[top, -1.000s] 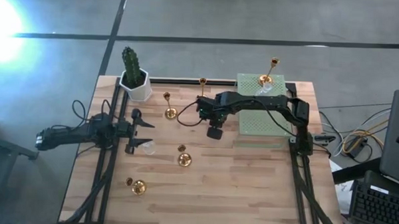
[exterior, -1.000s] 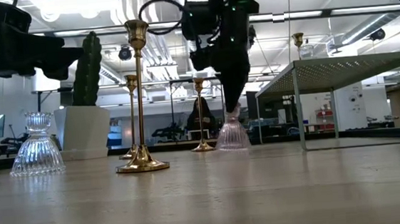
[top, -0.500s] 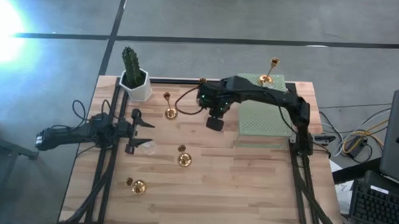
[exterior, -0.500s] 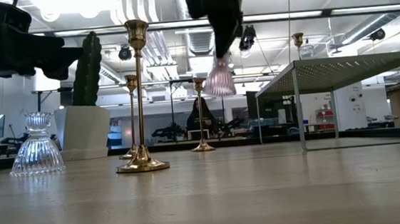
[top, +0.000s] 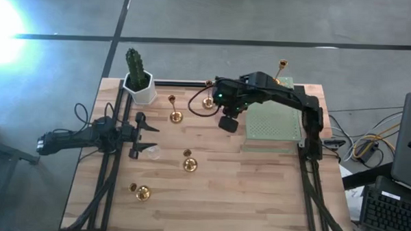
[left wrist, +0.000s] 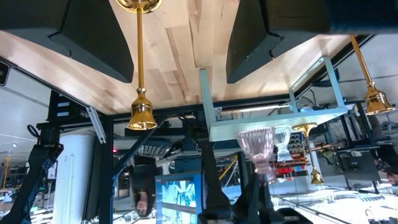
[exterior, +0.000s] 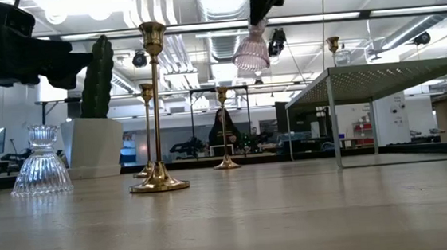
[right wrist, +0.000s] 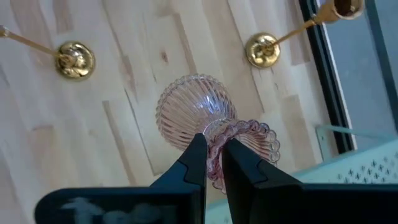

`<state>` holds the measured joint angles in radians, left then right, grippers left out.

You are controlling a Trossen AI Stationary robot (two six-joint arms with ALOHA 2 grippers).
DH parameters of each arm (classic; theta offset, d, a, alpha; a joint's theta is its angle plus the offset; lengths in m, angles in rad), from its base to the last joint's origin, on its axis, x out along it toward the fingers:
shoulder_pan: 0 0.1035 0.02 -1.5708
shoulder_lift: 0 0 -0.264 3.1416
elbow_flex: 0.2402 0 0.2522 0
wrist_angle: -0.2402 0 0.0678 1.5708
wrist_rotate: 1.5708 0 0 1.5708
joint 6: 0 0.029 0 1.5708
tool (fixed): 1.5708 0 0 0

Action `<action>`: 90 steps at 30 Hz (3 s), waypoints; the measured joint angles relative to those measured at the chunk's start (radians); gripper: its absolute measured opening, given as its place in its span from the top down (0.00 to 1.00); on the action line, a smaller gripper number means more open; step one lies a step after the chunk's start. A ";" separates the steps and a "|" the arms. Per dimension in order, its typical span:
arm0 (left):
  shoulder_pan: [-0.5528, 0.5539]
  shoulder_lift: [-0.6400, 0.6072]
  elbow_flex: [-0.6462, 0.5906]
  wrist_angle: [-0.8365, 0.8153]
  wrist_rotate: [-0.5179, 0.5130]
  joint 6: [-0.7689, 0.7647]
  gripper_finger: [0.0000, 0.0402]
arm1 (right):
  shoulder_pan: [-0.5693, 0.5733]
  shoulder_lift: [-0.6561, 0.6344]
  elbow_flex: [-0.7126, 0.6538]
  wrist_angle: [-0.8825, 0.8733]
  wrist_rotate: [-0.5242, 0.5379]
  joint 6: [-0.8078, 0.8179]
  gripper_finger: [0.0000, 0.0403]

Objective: Pick & Place candle stick holders
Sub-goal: Put the pink glass candle holder on the shelf

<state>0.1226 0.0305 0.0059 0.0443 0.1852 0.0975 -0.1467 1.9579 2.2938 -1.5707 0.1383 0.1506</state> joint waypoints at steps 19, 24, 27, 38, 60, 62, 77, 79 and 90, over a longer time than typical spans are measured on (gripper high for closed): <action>0.000 0.001 0.000 0.000 0.000 0.000 0.35 | -0.002 -0.295 -0.270 0.000 0.046 0.238 0.95; 0.000 0.001 0.000 0.000 0.000 0.000 0.35 | -0.003 -0.406 -0.447 -0.001 0.100 0.306 0.95; 0.000 0.001 0.000 0.000 0.000 0.000 0.35 | -0.016 -0.468 -0.545 -0.003 0.102 0.334 0.95; 0.000 0.001 0.000 0.000 0.000 0.000 0.35 | -0.069 -0.604 -0.755 -0.001 0.128 0.367 0.95; 0.000 0.001 0.000 0.000 0.000 0.000 0.35 | -0.156 -0.556 -0.807 -0.003 0.180 0.245 0.95; 0.000 0.001 0.000 0.000 0.000 0.000 0.35 | -0.156 -0.556 -0.801 -0.003 0.179 0.246 0.95; 0.000 0.001 0.000 0.000 0.000 0.000 0.35 | -0.166 -0.547 -0.796 0.000 0.204 0.244 0.95; 0.000 0.001 0.000 0.000 0.000 0.000 0.35 | -0.175 -0.547 -0.796 0.000 0.210 0.243 0.95; 0.000 0.001 0.000 0.000 0.000 0.000 0.35 | -0.188 -0.547 -0.796 0.000 0.199 0.242 0.95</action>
<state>0.1228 0.0315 0.0059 0.0443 0.1852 0.0978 -0.3351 1.4113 1.4975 -1.5711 0.3371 0.3923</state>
